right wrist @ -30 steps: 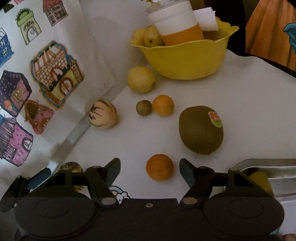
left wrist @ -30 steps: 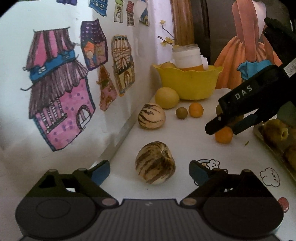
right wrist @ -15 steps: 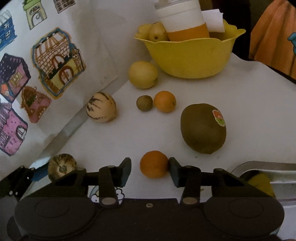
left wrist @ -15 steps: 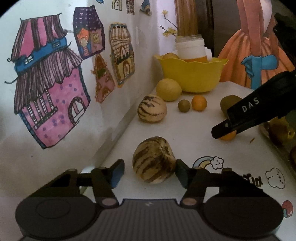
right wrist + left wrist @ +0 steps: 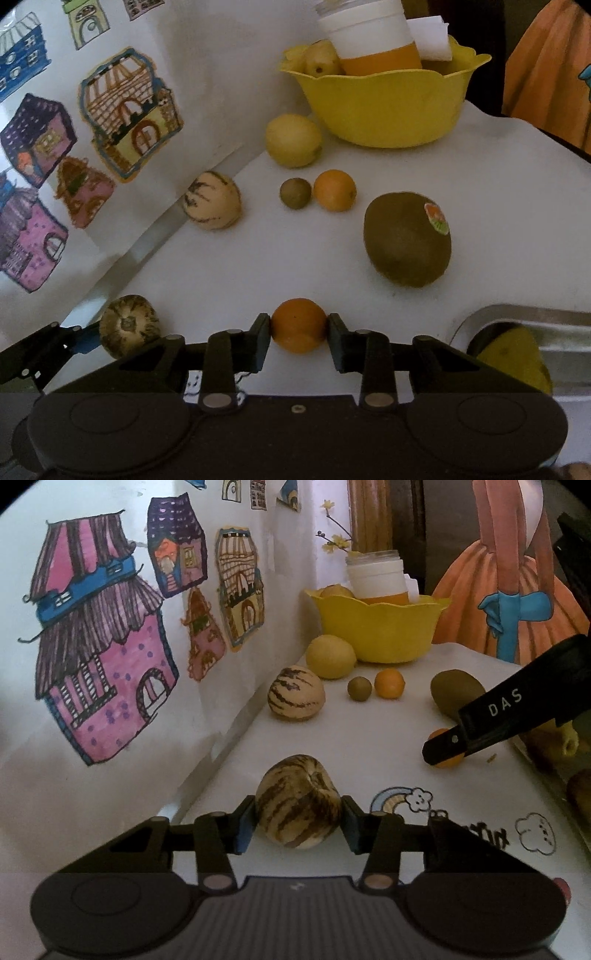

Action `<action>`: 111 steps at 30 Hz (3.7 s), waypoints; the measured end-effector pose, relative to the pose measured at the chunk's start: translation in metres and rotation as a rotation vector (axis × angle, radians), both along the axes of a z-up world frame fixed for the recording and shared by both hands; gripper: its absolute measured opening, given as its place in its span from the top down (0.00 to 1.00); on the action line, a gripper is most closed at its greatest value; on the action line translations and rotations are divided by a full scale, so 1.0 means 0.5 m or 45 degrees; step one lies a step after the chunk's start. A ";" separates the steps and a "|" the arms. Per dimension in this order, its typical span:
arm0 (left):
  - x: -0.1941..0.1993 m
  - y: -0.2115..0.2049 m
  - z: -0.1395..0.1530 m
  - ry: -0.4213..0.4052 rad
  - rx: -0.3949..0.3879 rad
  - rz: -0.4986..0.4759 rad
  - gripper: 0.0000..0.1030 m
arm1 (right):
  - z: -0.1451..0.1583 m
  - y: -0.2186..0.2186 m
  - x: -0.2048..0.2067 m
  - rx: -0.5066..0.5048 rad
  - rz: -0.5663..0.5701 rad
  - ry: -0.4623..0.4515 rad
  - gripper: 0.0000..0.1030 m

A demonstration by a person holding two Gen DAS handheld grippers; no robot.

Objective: Organize fruits
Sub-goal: 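Carry the striped fruit and the orange over the metal tray with both tools, then lower both fruits into the tray and open both tools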

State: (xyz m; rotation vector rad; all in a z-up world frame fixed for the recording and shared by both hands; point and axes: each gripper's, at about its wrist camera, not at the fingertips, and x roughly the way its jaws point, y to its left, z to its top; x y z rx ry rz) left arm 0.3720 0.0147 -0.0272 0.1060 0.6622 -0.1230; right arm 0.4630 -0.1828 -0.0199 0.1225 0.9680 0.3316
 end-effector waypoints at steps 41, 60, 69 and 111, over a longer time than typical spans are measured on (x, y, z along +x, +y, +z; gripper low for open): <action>-0.298 -0.241 0.050 -0.013 -0.264 -0.323 0.50 | 0.138 -0.314 -0.399 0.016 -0.006 -0.327 0.66; -0.364 -0.329 0.026 -0.014 -0.207 -0.457 0.50 | 0.011 -0.370 -0.503 -0.179 -0.010 -0.418 0.66; -0.367 -0.331 0.011 0.003 -0.188 -0.460 0.50 | -0.008 -0.352 -0.496 -0.230 0.027 -0.456 0.66; -0.384 -0.327 0.026 -0.026 -0.160 -0.469 0.44 | -0.011 -0.369 -0.529 -0.212 -0.040 -0.474 0.51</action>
